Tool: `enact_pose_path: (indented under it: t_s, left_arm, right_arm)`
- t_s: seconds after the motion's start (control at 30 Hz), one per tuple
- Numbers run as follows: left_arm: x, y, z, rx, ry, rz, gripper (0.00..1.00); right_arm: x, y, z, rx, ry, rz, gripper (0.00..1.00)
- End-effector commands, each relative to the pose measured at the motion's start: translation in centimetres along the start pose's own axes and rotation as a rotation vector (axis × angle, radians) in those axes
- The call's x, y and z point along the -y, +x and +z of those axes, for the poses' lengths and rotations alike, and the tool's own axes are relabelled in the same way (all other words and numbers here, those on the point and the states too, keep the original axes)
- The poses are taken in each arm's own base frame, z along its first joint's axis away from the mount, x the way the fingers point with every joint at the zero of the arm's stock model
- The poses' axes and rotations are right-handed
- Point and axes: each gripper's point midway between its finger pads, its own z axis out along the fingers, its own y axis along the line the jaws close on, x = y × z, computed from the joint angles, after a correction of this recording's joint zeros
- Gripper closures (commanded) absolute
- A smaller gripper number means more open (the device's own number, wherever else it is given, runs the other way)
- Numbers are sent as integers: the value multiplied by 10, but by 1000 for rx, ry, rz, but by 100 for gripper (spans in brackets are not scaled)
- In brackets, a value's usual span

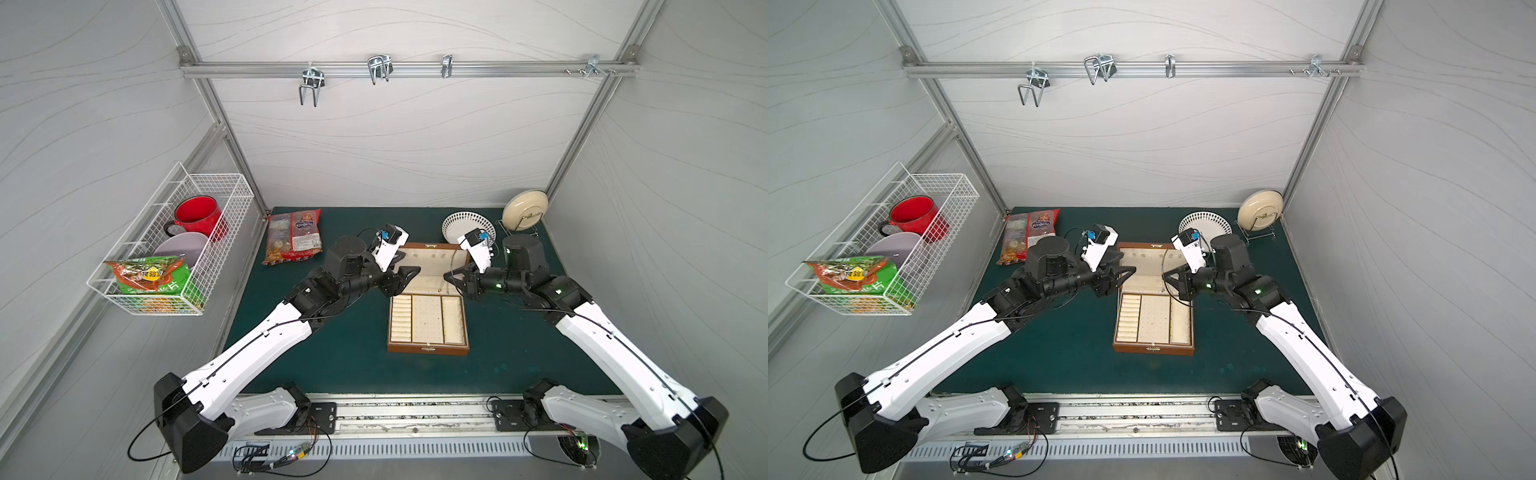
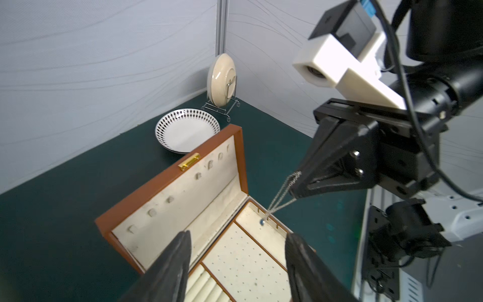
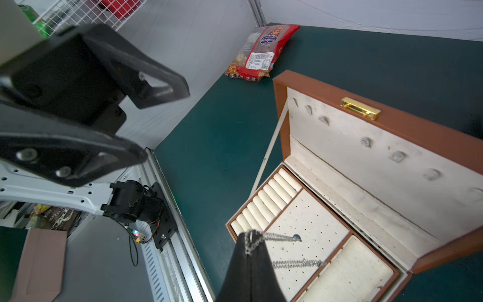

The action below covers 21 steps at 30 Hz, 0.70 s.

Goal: Put jewelry chain into jewelry box
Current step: Hang the necklace on the jewelry box clasp.

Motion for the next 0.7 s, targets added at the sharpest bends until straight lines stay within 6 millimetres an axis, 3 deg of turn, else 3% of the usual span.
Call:
enact_pose_path:
  t_s: [0.0,0.33,0.67]
  left_arm:
    - [22,5,-2,2,129,-71,40]
    - [30,20,11,-18,192,-68,45]
    - [15,16,33,-11,128,-33,56]
  right_arm:
    - [-18,-21,-2,34,-106,-43,100]
    - [-31,-34,6,7,-211,-31,100]
    - [-39,-34,2,6,-252,-24,100]
